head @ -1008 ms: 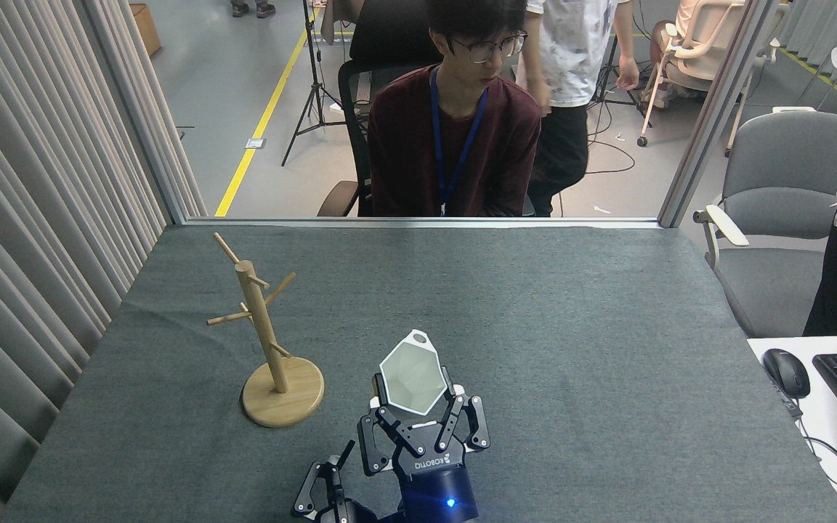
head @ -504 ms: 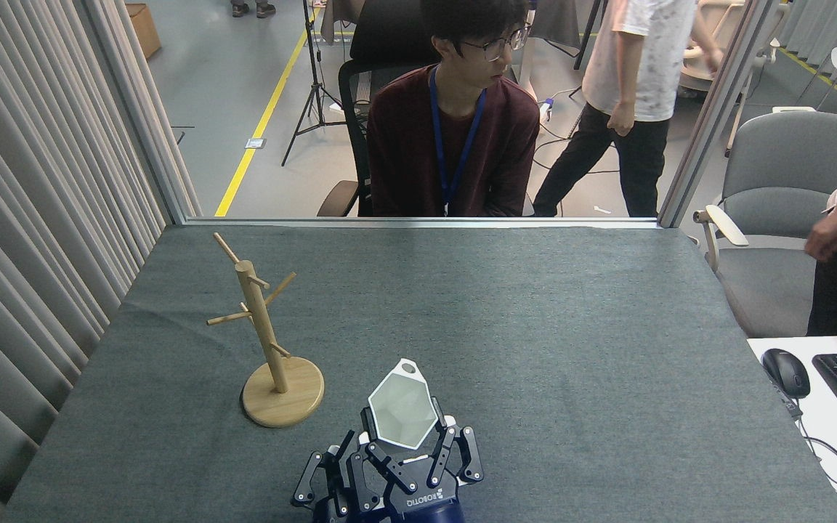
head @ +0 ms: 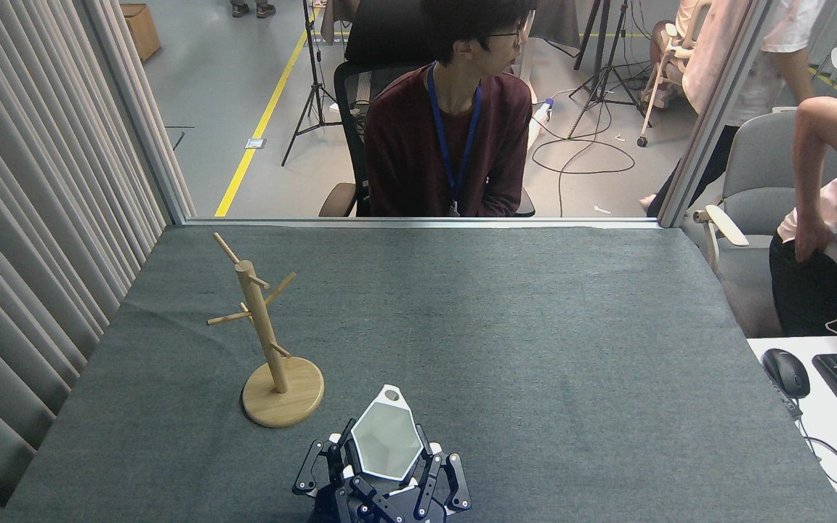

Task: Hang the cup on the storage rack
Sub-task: 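Carry the cup with the right gripper toward the left gripper, then grasp the cup with the left gripper and release the right gripper, then move the cup with the left gripper beside the wooden stand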

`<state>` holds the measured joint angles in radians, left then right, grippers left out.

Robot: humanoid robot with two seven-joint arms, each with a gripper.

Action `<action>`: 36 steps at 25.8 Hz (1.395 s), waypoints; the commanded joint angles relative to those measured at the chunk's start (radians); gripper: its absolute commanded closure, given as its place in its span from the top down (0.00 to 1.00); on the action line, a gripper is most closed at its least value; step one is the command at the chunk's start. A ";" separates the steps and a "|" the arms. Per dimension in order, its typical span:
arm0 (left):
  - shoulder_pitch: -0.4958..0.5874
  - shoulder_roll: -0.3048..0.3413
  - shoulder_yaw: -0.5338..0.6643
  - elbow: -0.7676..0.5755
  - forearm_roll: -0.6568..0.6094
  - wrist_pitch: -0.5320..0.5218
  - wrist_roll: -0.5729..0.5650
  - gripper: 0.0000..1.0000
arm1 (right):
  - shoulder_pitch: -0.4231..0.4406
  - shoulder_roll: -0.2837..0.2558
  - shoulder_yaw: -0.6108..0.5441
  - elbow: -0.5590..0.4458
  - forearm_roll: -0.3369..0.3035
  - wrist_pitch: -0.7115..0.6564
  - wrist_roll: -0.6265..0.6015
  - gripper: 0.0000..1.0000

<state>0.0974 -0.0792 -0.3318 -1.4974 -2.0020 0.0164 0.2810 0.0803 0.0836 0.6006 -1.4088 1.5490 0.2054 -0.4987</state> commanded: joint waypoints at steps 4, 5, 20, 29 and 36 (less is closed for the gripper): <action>-0.016 0.001 -0.001 0.000 -0.001 0.004 -0.016 0.38 | 0.006 -0.001 0.005 0.002 0.000 0.002 -0.001 0.70; -0.016 -0.001 -0.001 0.000 -0.001 0.004 -0.026 0.35 | 0.006 -0.001 0.005 0.002 0.000 0.002 -0.001 0.70; -0.018 -0.001 -0.001 0.009 -0.001 0.004 -0.036 0.37 | 0.026 -0.008 0.011 -0.154 -0.001 -0.066 -0.038 0.98; -0.010 0.003 0.010 -0.001 -0.003 0.016 -0.040 0.37 | -0.103 0.004 -0.547 -0.076 -0.225 -0.012 0.032 0.98; 0.008 0.035 0.183 -0.090 -0.004 0.106 -0.029 0.36 | -0.128 -0.091 -0.590 0.134 -0.219 0.062 0.141 0.98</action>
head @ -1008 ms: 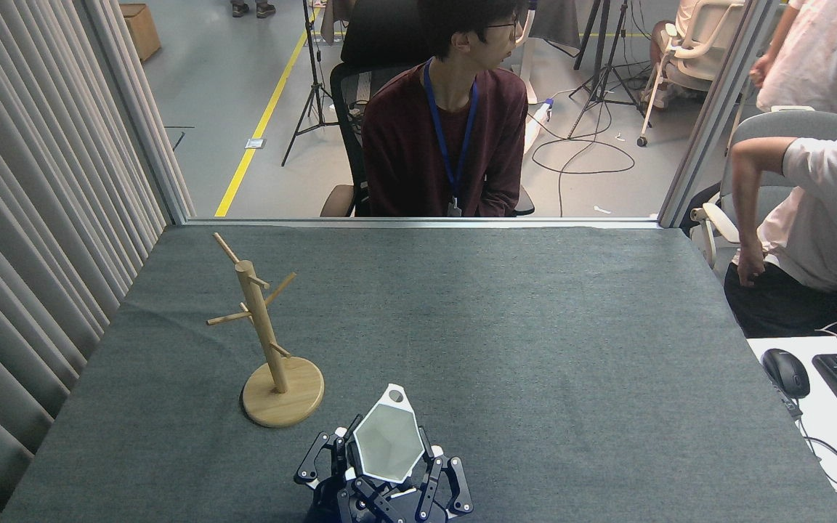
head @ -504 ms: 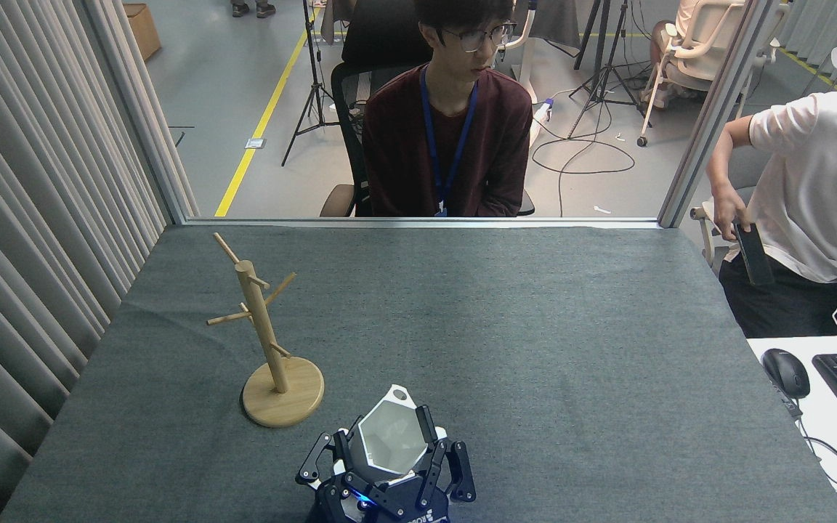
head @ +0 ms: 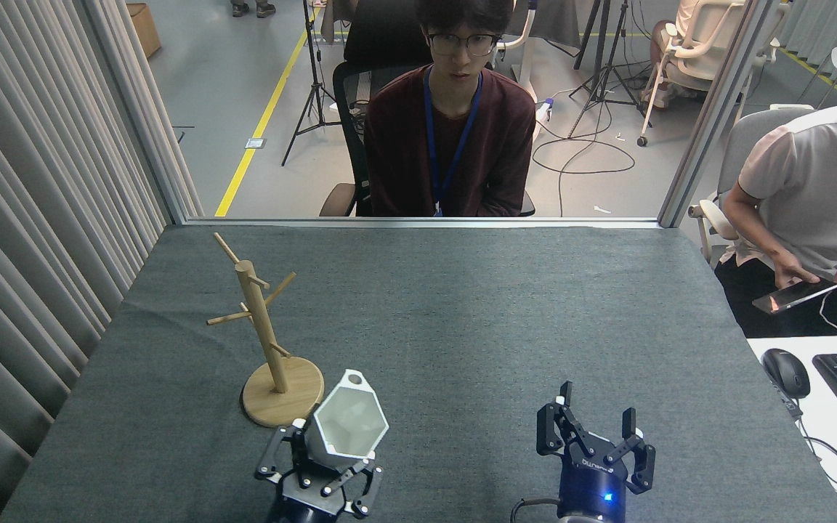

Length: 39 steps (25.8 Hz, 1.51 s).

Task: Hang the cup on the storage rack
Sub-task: 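Move the cup with the left gripper beside the wooden stand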

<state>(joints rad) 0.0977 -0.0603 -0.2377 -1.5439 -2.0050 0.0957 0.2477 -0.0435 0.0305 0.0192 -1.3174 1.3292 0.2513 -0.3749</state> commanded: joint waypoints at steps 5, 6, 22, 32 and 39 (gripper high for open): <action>-0.032 0.024 0.307 -0.042 -0.032 0.088 -0.002 0.34 | -0.006 -0.060 -0.010 0.046 0.001 0.016 0.017 0.98; -0.061 0.024 0.344 -0.021 -0.061 0.101 -0.005 0.33 | -0.007 -0.061 -0.010 0.047 0.001 0.016 0.019 0.98; -0.257 -0.059 0.462 0.174 -0.350 0.182 0.002 0.34 | -0.026 -0.064 -0.013 0.060 0.002 0.017 0.019 0.98; -0.263 -0.062 0.411 0.235 -0.382 0.208 0.002 0.35 | -0.030 -0.064 -0.016 0.064 -0.004 0.019 0.019 0.98; -0.299 -0.067 0.403 0.295 -0.383 0.210 0.002 0.36 | -0.036 -0.064 -0.016 0.073 -0.005 0.019 0.017 0.98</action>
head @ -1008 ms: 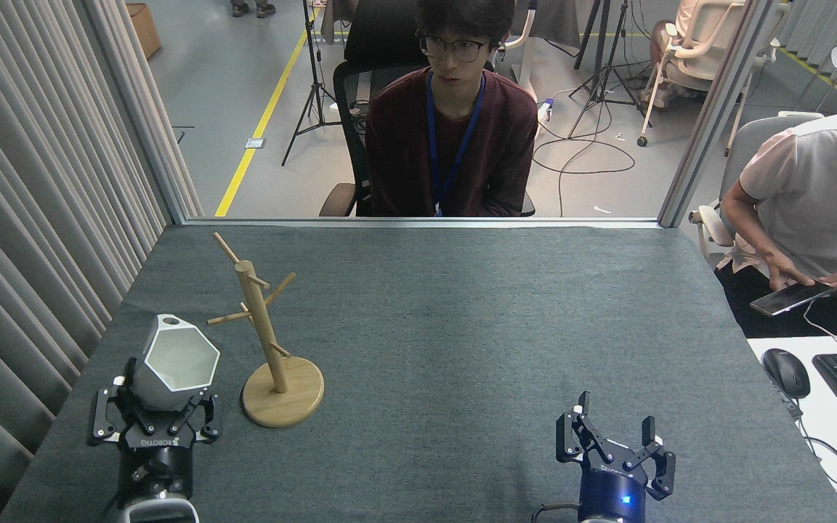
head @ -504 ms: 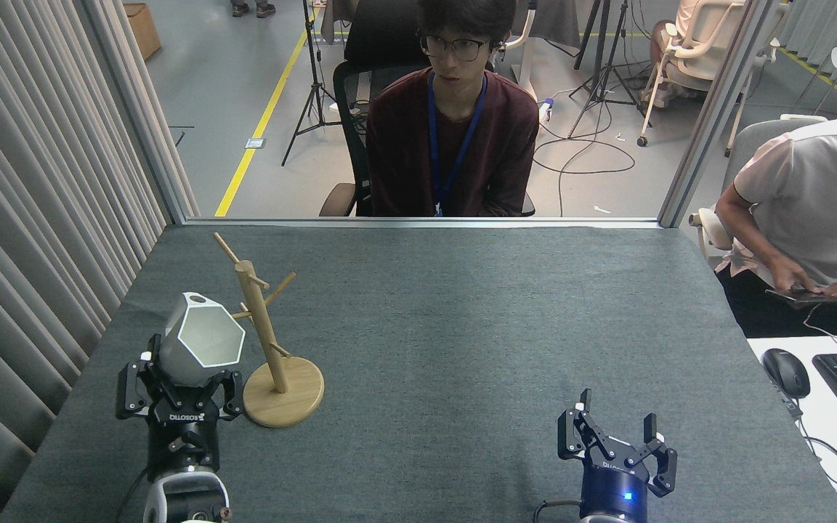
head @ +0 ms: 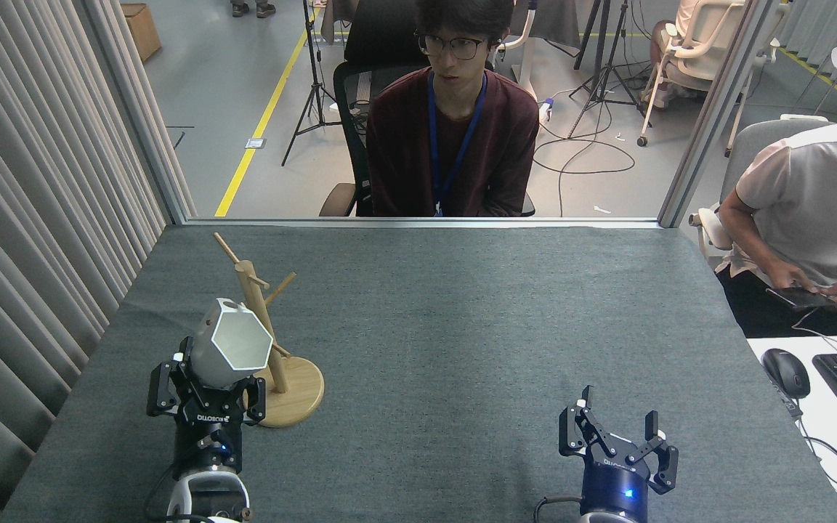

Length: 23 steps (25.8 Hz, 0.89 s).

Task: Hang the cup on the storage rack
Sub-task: 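Hook the cup onto a peg of the wooden stand with the left gripper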

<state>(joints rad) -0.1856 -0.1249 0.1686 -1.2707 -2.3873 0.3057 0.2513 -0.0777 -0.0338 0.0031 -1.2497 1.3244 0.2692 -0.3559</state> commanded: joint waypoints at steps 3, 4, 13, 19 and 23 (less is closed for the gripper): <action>-0.022 -0.002 -0.009 0.030 -0.001 0.001 -0.001 0.37 | -0.002 0.000 -0.002 0.012 -0.001 0.001 -0.003 0.98; -0.022 -0.002 -0.020 0.030 -0.003 0.001 -0.001 0.40 | -0.002 0.000 -0.002 0.012 -0.001 0.001 -0.003 0.98; -0.012 0.001 -0.107 0.014 0.004 -0.014 0.037 1.00 | -0.002 0.000 -0.002 0.013 -0.002 0.001 -0.003 0.98; 0.115 0.014 -0.172 -0.058 0.011 -0.056 0.040 1.00 | -0.002 -0.001 -0.005 0.015 -0.005 -0.001 -0.005 0.98; 0.244 0.037 -0.175 -0.139 0.033 -0.086 0.039 1.00 | -0.002 -0.003 -0.006 0.021 -0.005 -0.001 -0.006 0.98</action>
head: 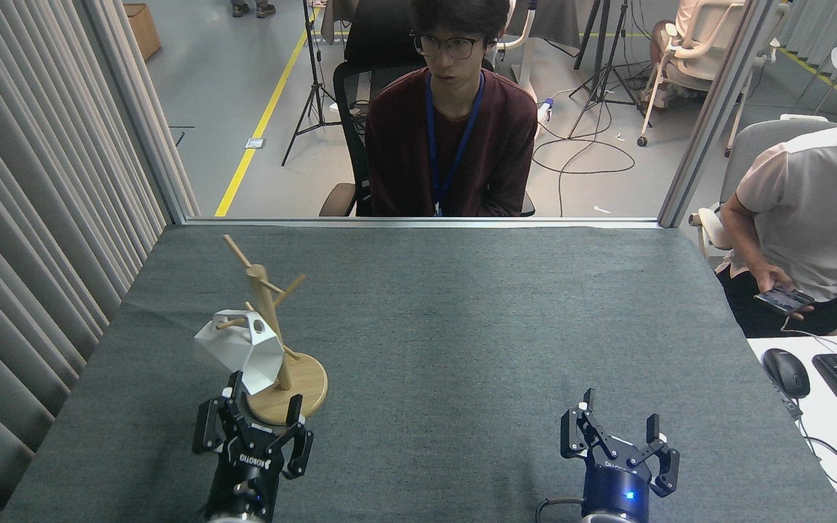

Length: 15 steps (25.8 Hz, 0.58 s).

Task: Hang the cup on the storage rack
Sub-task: 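Hook the cup onto a peg of the wooden stand with the left gripper, then open the left gripper and pull it back from the stand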

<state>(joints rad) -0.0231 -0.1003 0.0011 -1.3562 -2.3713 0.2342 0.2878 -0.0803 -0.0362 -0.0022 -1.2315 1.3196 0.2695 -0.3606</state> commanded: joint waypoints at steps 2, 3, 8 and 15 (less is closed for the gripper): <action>0.129 0.025 -0.003 -0.113 0.069 -0.019 0.004 1.00 | 0.001 -0.001 0.001 0.003 0.001 -0.001 -0.003 0.98; 0.144 0.030 0.000 -0.141 0.121 -0.024 0.004 1.00 | 0.002 -0.002 0.001 0.003 0.003 -0.001 -0.003 0.98; 0.212 0.057 0.005 -0.305 0.434 -0.141 -0.007 1.00 | 0.017 -0.030 0.004 -0.002 0.010 -0.006 -0.003 0.98; 0.232 0.064 -0.009 -0.348 0.603 -0.283 -0.047 1.00 | 0.086 -0.116 0.021 -0.039 0.018 -0.085 -0.003 0.98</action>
<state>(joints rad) 0.2024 -0.0387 0.0001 -1.6934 -1.8082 -0.0095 0.2586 -0.0260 -0.1162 0.0109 -1.2541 1.3350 0.2276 -0.3639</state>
